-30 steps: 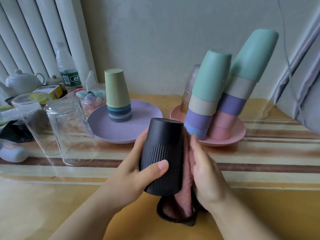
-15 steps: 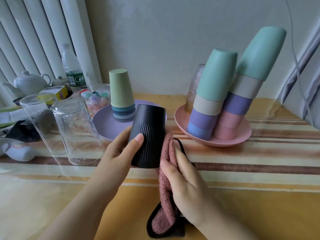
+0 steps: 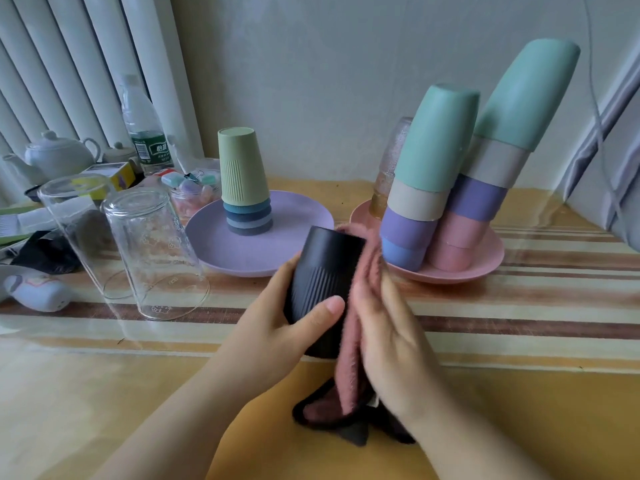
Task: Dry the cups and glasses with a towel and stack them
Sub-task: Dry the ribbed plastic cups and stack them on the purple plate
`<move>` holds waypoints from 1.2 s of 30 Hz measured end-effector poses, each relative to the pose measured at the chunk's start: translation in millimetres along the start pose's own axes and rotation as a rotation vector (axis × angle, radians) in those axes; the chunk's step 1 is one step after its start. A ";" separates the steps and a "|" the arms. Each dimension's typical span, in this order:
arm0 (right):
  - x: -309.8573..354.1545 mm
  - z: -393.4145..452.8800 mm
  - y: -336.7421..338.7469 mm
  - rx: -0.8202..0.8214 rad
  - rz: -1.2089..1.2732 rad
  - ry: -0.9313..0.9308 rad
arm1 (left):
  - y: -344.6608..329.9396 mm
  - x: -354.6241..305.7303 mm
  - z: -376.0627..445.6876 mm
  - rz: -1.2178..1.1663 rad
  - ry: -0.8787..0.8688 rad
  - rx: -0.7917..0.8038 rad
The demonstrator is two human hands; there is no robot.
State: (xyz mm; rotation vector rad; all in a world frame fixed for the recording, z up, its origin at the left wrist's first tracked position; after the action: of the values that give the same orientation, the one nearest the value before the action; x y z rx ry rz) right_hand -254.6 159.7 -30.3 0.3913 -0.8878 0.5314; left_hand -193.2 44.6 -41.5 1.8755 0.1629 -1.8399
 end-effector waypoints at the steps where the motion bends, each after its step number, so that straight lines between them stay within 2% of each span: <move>1: -2.7 3.7 7.6 -0.033 0.067 -0.020 | -6.8 -0.7 -2.2 -0.034 0.001 0.064; 3: -10.6 6.0 15.7 -0.070 0.137 -0.075 | -15.2 -4.2 -6.3 -0.129 -0.004 0.150; 5: -15.9 3.3 12.5 -0.060 0.160 -0.129 | -13.9 -7.2 -7.8 -0.219 -0.004 0.155; 10: -24.6 -8.4 -8.1 0.064 0.110 -0.210 | 1.6 -5.2 -5.1 -0.353 0.002 0.099; 16: -22.7 -12.7 -13.9 0.084 0.094 -0.288 | 26.6 9.6 5.4 -0.445 0.066 -0.049; 22: -23.4 -8.9 -3.0 -0.059 0.075 -0.205 | 38.8 -2.0 6.3 -0.343 -0.018 -0.236; 24: -20.1 -9.6 -3.9 -0.055 0.044 -0.163 | 36.3 -3.8 3.7 -0.266 -0.023 -0.266; 29: -4.0 -14.2 -18.3 0.079 -0.030 -0.090 | 27.7 0.1 3.9 0.034 -0.003 -0.284; 32: -5.0 -16.5 -18.0 0.048 -0.057 -0.087 | 23.3 0.0 3.3 0.072 -0.012 -0.212; 36: -5.9 -0.2 6.8 -0.122 0.085 -0.015 | -1.2 -3.4 -3.4 -0.051 -0.008 0.085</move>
State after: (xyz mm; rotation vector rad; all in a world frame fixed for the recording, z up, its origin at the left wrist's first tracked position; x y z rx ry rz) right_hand -261.6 163.6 -34.5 0.2476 -0.9492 0.5496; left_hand -190.9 48.0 -38.8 1.9378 0.1332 -1.9156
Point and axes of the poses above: each hand's wrist, its own z-axis towards the middle knuckle, its own y-axis out of the back of the hand, x = y × z, the point moved 6 cm from there along z, towards the middle knuckle, and after that the axes turned 12 degrees about y, right-handed, at the moved point
